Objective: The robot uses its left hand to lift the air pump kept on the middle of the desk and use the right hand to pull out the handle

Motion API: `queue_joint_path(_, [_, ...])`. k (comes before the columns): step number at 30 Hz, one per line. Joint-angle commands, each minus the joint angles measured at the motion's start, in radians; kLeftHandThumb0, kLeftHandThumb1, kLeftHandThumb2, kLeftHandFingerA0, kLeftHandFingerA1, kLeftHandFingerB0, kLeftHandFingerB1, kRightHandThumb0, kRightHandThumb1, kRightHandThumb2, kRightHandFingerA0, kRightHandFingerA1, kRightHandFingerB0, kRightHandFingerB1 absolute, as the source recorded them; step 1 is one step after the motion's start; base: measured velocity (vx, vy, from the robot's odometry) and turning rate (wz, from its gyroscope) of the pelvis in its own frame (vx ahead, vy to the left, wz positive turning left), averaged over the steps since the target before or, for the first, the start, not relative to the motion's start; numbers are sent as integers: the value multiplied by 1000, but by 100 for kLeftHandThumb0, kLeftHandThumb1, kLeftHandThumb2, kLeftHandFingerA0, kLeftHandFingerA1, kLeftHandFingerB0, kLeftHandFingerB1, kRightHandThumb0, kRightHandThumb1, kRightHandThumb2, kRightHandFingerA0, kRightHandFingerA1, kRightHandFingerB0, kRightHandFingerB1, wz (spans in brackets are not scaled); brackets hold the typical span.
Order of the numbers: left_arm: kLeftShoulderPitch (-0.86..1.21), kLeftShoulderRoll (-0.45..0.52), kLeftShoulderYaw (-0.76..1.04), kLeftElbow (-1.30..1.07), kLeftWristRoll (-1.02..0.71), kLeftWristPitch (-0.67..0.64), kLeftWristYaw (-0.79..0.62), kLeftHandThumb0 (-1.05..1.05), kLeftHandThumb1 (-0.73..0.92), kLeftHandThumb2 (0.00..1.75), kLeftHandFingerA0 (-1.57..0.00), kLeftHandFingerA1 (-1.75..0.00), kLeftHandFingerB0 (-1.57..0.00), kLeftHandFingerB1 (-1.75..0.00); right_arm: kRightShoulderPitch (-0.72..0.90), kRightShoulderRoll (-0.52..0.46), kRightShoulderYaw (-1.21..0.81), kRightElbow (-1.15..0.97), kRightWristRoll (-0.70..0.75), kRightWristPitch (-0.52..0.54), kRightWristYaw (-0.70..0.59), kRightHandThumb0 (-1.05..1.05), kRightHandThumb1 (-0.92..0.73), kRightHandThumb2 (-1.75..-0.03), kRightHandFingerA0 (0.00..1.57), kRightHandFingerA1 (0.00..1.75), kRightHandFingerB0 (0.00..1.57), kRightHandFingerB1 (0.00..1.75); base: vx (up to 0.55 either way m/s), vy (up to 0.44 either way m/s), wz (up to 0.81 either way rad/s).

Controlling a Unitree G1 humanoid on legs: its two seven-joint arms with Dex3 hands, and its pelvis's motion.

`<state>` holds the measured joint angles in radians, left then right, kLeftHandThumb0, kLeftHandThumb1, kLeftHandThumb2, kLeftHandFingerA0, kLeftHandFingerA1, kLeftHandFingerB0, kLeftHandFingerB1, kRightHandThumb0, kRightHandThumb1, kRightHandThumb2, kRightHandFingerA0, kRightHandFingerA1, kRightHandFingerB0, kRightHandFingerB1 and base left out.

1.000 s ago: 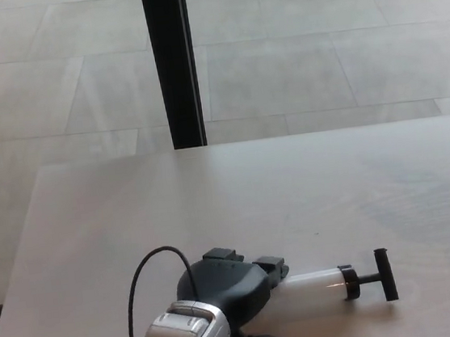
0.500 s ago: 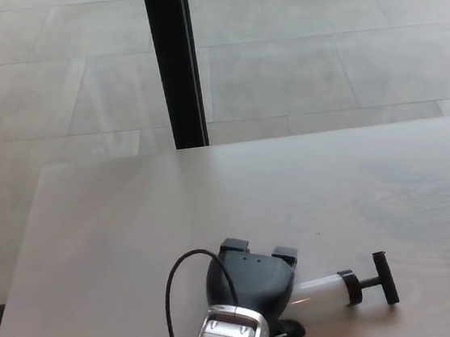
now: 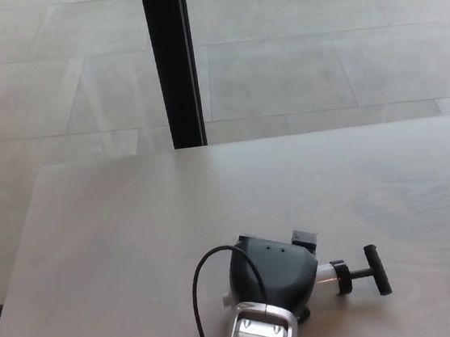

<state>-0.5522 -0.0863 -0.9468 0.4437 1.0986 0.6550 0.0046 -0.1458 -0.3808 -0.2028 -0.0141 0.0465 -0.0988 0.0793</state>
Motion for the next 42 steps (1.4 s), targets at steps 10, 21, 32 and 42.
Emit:
queue_joint_path(10, [72,91,-8,25,46,105,-199,-35,36,75,-91,-120,-76,-71,14,26,-34,3,-22,8,-41,-47,-68,-61,67,66,64,47,0,0,0])
queue_joint_path(21, [208,124,272,-89,-151,-259,236,-22,75,88,-81,-175,-67,-126,1,32,4,49,-90,-44,-51,-45,-62,-58,69,77,48,42,0,0,0])
queue_joint_path(32, [75,128,322,-142,-129,-399,354,-13,68,83,-87,-175,-73,-129,-52,30,118,-39,-126,264,-9,-67,-70,-61,68,64,46,38,0,0,0])
queue_joint_path(42, [24,165,282,-87,-89,-528,482,-9,52,82,-89,-164,-91,-113,-168,90,205,-10,-177,380,-47,-62,-54,-91,66,79,45,55,0,0,0])
